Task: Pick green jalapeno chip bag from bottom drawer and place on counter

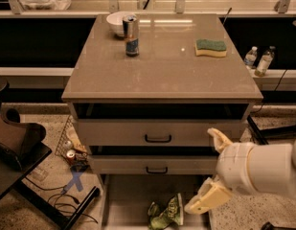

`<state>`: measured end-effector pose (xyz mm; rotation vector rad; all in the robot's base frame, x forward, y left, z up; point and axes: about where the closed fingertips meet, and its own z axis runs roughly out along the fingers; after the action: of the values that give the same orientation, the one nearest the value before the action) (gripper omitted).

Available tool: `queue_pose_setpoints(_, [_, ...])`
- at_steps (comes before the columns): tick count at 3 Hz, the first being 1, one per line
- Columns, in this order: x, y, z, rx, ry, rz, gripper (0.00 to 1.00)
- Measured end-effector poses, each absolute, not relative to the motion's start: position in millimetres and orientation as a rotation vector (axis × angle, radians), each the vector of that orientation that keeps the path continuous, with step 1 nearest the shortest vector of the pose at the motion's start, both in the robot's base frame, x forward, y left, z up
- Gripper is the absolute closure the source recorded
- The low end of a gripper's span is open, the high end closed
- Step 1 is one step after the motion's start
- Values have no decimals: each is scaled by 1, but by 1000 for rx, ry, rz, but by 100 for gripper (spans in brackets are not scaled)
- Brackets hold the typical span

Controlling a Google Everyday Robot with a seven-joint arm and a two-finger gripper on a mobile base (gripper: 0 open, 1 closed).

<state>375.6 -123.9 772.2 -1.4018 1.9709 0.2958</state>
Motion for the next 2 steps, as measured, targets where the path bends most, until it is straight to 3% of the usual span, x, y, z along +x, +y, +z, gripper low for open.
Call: queue_pose_setpoints(2, [419,-130,745,-1221,1912,248,0])
